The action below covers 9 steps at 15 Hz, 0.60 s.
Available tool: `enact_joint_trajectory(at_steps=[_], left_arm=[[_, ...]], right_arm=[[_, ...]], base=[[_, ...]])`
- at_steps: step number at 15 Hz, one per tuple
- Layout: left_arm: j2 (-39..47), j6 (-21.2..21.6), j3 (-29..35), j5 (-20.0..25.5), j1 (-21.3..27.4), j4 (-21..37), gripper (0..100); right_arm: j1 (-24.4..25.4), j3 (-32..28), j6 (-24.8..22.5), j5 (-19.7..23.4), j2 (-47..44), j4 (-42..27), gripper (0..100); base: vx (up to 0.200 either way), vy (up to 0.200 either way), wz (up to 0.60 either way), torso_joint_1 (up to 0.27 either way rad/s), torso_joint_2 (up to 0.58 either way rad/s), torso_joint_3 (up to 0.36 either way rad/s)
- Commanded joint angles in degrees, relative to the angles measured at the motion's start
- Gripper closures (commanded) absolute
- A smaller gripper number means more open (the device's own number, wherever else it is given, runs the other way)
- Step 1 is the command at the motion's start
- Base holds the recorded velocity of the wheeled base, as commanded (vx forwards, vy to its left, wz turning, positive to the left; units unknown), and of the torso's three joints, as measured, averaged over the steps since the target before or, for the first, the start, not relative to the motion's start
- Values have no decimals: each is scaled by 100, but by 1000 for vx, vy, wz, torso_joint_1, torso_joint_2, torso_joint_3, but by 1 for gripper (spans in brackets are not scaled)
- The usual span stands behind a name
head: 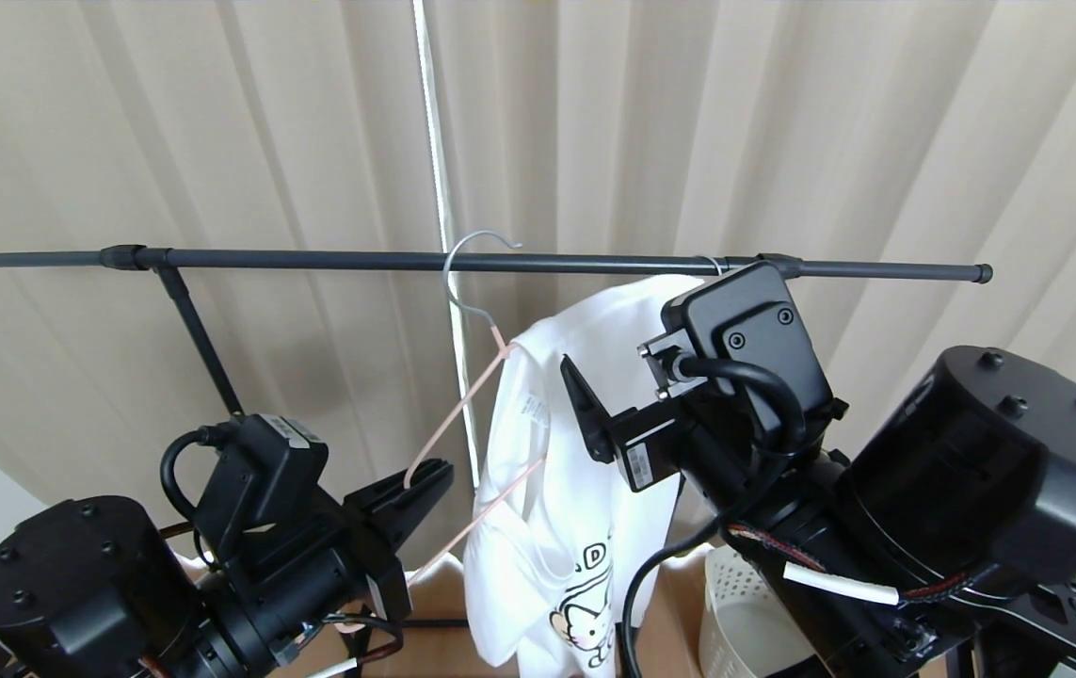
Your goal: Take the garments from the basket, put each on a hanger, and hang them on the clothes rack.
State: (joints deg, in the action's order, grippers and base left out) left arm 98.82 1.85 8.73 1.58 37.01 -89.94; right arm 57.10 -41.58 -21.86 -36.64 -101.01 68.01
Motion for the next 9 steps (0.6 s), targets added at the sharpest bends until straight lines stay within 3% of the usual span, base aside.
enact_joint_trajectory(at_steps=[1, 5, 7, 9], left_arm=[[-3, -1, 6, 0, -36, -6, 100], [-12, -45, -126, 61, -124, -6, 100], [-249, -45, -381, 808, -528, -6, 100], [-354, -36, -565, 1678, -950, -6, 100]], right_arm=[[3, 1, -3, -1, -6, 2, 0], [3, 89, -11, -1, 38, -34, 0], [-199, 80, -178, 149, 433, -324, 0], [-331, -87, -187, 790, 1189, -1695, 0]], base=[[0, 0, 0, 0, 0, 0], [0, 0, 0, 0, 0, 0], [0, 0, 0, 0, 0, 0], [0, 0, 0, 0, 0, 0]])
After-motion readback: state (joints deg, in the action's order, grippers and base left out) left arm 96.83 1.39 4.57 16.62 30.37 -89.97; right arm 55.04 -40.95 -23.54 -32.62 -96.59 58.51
